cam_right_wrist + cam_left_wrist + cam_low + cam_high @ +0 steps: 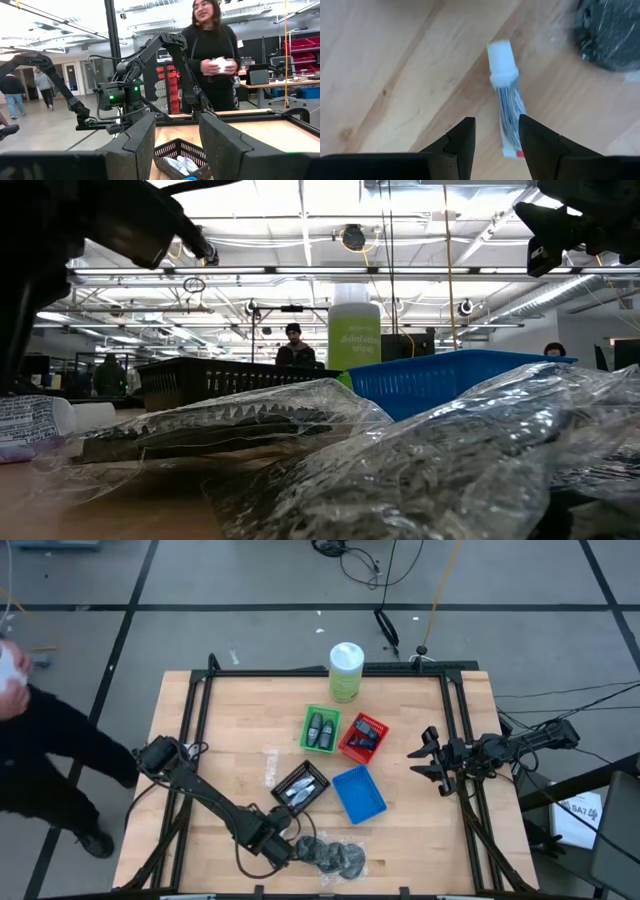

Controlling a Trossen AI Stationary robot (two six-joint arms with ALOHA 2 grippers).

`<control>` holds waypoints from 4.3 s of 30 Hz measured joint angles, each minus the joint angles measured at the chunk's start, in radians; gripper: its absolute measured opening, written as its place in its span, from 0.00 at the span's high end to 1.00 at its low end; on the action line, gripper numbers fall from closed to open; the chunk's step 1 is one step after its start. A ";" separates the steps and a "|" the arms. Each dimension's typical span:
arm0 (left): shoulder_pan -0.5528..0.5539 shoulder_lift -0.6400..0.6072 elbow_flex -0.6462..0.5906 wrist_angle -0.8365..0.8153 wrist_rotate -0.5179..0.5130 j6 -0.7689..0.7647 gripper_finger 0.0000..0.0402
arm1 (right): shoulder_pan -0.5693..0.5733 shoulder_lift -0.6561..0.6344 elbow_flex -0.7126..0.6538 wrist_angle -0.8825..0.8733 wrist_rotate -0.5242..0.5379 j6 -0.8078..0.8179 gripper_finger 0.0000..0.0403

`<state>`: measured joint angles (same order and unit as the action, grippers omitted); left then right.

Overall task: Pick & Place Travel size toiletries
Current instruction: Put the white toothpaste into the black bin

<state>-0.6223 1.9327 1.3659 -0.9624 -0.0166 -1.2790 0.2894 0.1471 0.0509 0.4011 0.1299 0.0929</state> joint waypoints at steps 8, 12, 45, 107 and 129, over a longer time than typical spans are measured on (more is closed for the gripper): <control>0.000 0.000 0.000 0.057 -0.044 0.010 0.63 | 0.000 0.000 0.000 0.000 0.000 0.000 0.65; 0.000 0.000 0.000 0.054 -0.061 -0.016 0.63 | 0.000 0.000 0.000 -0.001 0.000 -0.002 0.65; 0.003 0.079 -0.003 0.100 -0.007 -0.070 0.63 | 0.000 0.000 0.000 -0.002 0.000 0.000 0.65; -0.065 -0.270 -0.004 -0.137 -0.384 0.044 0.98 | 0.000 0.000 0.000 0.002 0.000 0.012 0.65; 0.166 -0.378 -0.003 0.125 -0.528 0.548 0.99 | 0.000 0.000 0.000 0.003 0.000 0.019 0.65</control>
<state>-0.4559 1.5552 1.3630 -0.8376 -0.5447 -0.7312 0.2893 0.1471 0.0509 0.4038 0.1295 0.1117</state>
